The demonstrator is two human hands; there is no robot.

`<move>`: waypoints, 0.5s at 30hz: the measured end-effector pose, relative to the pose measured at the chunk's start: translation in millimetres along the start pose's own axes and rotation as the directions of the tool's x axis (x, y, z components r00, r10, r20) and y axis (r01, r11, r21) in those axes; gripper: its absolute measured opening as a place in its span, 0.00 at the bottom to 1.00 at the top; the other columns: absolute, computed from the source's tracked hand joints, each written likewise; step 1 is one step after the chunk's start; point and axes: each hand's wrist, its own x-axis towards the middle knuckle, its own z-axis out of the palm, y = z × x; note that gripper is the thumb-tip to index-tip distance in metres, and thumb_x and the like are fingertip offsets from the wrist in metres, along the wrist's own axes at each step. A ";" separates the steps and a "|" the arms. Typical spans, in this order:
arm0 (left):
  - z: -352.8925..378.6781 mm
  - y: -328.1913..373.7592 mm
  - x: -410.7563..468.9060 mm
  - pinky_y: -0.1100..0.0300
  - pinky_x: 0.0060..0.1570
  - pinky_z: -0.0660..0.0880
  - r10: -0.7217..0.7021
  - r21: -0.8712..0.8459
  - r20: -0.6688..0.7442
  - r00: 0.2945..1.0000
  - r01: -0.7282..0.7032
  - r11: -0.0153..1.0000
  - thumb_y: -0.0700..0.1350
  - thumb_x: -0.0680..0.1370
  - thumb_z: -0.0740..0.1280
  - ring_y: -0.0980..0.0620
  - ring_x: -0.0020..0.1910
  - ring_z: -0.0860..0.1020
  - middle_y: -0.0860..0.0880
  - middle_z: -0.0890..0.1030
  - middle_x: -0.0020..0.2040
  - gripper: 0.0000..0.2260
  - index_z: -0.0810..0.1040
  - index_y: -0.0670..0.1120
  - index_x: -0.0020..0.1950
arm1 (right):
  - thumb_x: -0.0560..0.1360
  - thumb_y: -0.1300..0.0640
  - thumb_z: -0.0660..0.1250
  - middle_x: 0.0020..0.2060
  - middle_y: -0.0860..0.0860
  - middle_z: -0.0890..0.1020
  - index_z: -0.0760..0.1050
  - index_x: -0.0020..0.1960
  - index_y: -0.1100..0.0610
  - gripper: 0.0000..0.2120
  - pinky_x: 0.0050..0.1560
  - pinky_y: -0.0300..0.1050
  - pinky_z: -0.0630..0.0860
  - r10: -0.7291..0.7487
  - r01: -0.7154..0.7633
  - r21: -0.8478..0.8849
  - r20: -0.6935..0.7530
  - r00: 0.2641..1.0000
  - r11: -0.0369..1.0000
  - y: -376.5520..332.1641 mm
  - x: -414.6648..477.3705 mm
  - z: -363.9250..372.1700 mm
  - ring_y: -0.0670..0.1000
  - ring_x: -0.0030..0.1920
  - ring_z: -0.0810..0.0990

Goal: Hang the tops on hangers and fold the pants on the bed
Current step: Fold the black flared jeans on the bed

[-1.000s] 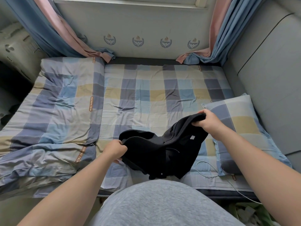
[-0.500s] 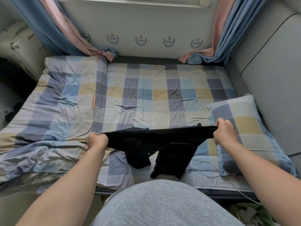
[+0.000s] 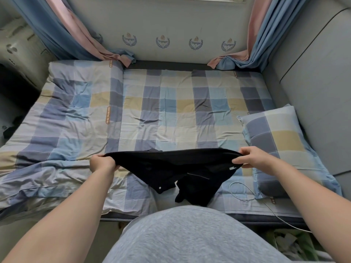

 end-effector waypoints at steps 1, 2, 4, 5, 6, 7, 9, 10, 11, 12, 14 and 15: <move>-0.5 -0.4 0.3 0.46 0.40 0.80 0.003 0.003 -0.011 1.000 -0.003 1.000 0.25 0.74 0.61 0.38 0.49 0.76 0.38 0.76 0.60 0.14 0.75 0.42 0.50 | 0.73 0.62 0.75 0.38 0.54 0.79 0.71 0.41 0.59 0.11 0.51 0.49 0.75 0.023 -0.024 -0.019 -0.006 1.000 1.000 0.2 -0.6 0.9 0.51 0.42 0.79; -0.9 -0.8 0.6 0.46 0.40 0.80 0.006 0.015 -0.018 1.000 -0.006 1.000 0.25 0.74 0.61 0.38 0.50 0.76 0.37 0.76 0.60 0.14 0.76 0.42 0.50 | 0.73 0.62 0.75 0.37 0.54 0.79 0.71 0.41 0.59 0.12 0.48 0.48 0.76 0.039 -0.041 -0.036 -0.034 0.999 0.999 0.0 -0.5 2.2 0.51 0.41 0.80; -1.3 -1.7 1.8 0.43 0.42 0.81 0.004 0.029 -0.028 1.000 -0.003 1.000 0.26 0.73 0.61 0.36 0.53 0.77 0.37 0.76 0.61 0.14 0.76 0.42 0.49 | 0.73 0.61 0.75 0.34 0.55 0.76 0.67 0.38 0.57 0.16 0.38 0.45 0.78 0.054 -0.069 -0.087 -0.165 0.985 0.994 -1.6 2.0 5.8 0.53 0.36 0.78; -1.2 -2.5 2.4 0.42 0.44 0.81 0.009 0.040 -0.035 0.999 -0.007 0.999 0.26 0.73 0.61 0.35 0.54 0.77 0.36 0.76 0.61 0.13 0.76 0.42 0.49 | 0.73 0.60 0.75 0.33 0.55 0.74 0.65 0.37 0.57 0.18 0.33 0.45 0.76 0.043 -0.083 -0.143 -0.259 0.965 0.986 -2.5 4.0 7.8 0.54 0.34 0.76; -0.9 -3.2 1.6 0.42 0.47 0.81 0.024 0.064 -0.042 0.999 -0.022 0.998 0.27 0.73 0.62 0.35 0.55 0.78 0.36 0.76 0.61 0.13 0.76 0.43 0.49 | 0.74 0.60 0.74 0.32 0.56 0.73 0.63 0.36 0.56 0.19 0.30 0.45 0.74 0.012 -0.100 -0.230 -0.355 0.935 0.968 -2.8 5.8 9.7 0.56 0.33 0.75; -0.1 -3.6 0.7 0.45 0.51 0.81 0.052 0.104 -0.050 0.997 -0.047 0.994 0.28 0.74 0.63 0.36 0.55 0.78 0.37 0.77 0.60 0.12 0.76 0.44 0.49 | 0.74 0.62 0.71 0.33 0.56 0.73 0.62 0.36 0.56 0.18 0.31 0.46 0.70 -0.040 -0.124 -0.340 -0.439 0.898 0.932 -2.8 8.0 11.4 0.57 0.34 0.74; 1.2 -1.9 -3.0 0.55 0.53 0.77 0.125 0.175 -0.069 0.990 -0.111 0.978 0.32 0.75 0.64 0.40 0.53 0.79 0.39 0.79 0.59 0.09 0.76 0.45 0.48 | 0.73 0.67 0.63 0.37 0.58 0.74 0.63 0.39 0.58 0.10 0.33 0.49 0.66 -0.110 -0.183 -0.470 -0.529 0.842 0.863 -1.6 11.0 14.3 0.58 0.36 0.72; 2.1 -0.3 -5.5 0.56 0.53 0.76 0.155 0.196 -0.074 0.985 -0.138 0.971 0.33 0.75 0.64 0.41 0.53 0.78 0.40 0.79 0.58 0.09 0.75 0.46 0.48 | 0.73 0.69 0.61 0.38 0.58 0.74 0.64 0.42 0.58 0.08 0.33 0.49 0.67 -0.102 -0.214 -0.483 -0.549 0.830 0.849 -1.2 11.2 16.1 0.58 0.36 0.73; 3.6 0.7 -6.8 0.56 0.55 0.75 0.177 0.208 -0.078 0.981 -0.157 0.965 0.33 0.75 0.63 0.40 0.55 0.78 0.40 0.79 0.59 0.08 0.75 0.46 0.48 | 0.72 0.68 0.60 0.39 0.57 0.74 0.65 0.45 0.57 0.08 0.34 0.48 0.69 -0.071 -0.251 -0.481 -0.557 0.827 0.840 -0.4 11.3 17.8 0.58 0.37 0.74; 5.0 1.3 -7.5 0.55 0.57 0.75 0.189 0.220 -0.077 0.979 -0.168 0.961 0.33 0.75 0.63 0.40 0.57 0.78 0.39 0.79 0.59 0.09 0.74 0.46 0.49 | 0.72 0.68 0.60 0.39 0.56 0.74 0.65 0.46 0.56 0.09 0.35 0.49 0.73 -0.045 -0.279 -0.477 -0.561 0.826 0.833 0.3 11.7 18.6 0.59 0.38 0.76; 4.9 -0.4 -8.2 0.54 0.56 0.74 0.190 0.267 -0.054 0.980 -0.169 0.949 0.34 0.76 0.62 0.40 0.56 0.77 0.39 0.78 0.60 0.09 0.73 0.46 0.50 | 0.71 0.68 0.59 0.40 0.57 0.75 0.66 0.45 0.57 0.08 0.36 0.53 0.80 -0.015 -0.287 -0.445 -0.563 0.827 0.848 3.5 13.2 18.8 0.60 0.39 0.78; 4.1 -2.4 -8.2 0.54 0.55 0.75 0.179 0.299 -0.029 0.983 -0.163 0.940 0.34 0.77 0.61 0.39 0.55 0.77 0.39 0.77 0.60 0.08 0.72 0.45 0.52 | 0.71 0.68 0.59 0.40 0.58 0.75 0.65 0.43 0.58 0.07 0.33 0.53 0.81 0.007 -0.261 -0.379 -0.557 0.831 0.888 5.3 14.0 18.8 0.61 0.39 0.78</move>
